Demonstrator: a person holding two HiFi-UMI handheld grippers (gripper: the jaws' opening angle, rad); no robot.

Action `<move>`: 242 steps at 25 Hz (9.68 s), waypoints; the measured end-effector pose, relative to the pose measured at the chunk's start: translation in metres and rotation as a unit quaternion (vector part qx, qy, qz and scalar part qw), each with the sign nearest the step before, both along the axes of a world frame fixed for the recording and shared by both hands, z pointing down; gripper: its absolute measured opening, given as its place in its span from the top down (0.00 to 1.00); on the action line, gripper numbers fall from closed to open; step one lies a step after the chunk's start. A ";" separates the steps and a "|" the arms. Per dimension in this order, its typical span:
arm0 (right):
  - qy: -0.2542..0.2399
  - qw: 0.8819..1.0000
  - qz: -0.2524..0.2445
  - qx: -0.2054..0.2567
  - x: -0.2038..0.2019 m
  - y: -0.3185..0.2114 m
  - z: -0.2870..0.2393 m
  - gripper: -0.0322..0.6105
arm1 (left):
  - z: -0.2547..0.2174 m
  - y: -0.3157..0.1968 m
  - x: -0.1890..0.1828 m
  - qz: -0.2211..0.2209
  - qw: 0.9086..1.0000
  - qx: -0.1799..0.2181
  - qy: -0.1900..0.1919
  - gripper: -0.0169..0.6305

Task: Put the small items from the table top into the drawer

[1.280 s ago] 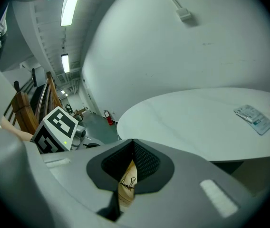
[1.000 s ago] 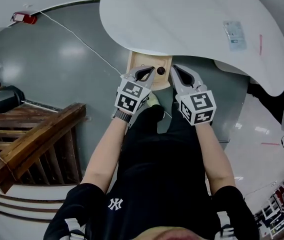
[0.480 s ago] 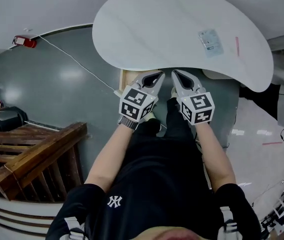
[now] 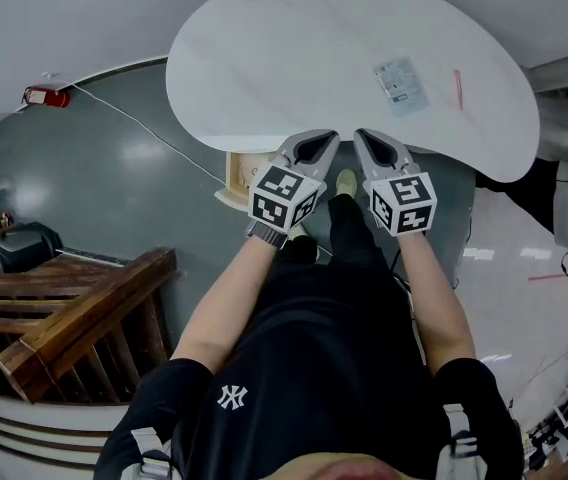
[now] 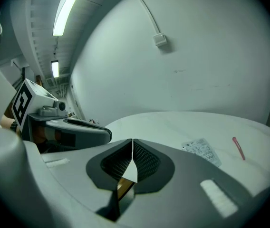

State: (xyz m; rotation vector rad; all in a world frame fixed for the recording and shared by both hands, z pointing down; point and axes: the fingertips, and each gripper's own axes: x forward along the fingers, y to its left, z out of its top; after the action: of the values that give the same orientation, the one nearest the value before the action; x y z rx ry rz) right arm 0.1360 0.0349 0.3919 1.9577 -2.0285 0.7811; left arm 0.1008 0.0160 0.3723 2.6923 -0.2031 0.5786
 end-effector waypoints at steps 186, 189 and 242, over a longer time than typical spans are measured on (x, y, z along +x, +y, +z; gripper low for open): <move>-0.001 0.959 -0.234 -0.157 -0.223 -0.053 0.181 0.87 | 0.135 -0.042 -0.212 -0.261 0.963 -0.049 -0.038 0.97; -0.002 0.966 -0.220 -0.137 -0.210 -0.050 0.157 0.88 | 0.119 -0.041 -0.198 -0.251 0.967 -0.038 -0.032 0.97; 0.022 0.987 0.014 -0.161 0.150 0.003 0.120 0.41 | 0.080 -0.004 0.134 -0.065 0.996 -0.046 -0.035 0.97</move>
State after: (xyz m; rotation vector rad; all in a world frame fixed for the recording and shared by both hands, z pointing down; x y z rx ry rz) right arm 0.2857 0.0377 0.5122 1.8042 -1.7259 0.9920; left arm 0.2352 0.0122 0.4523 2.5500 -0.3584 0.6260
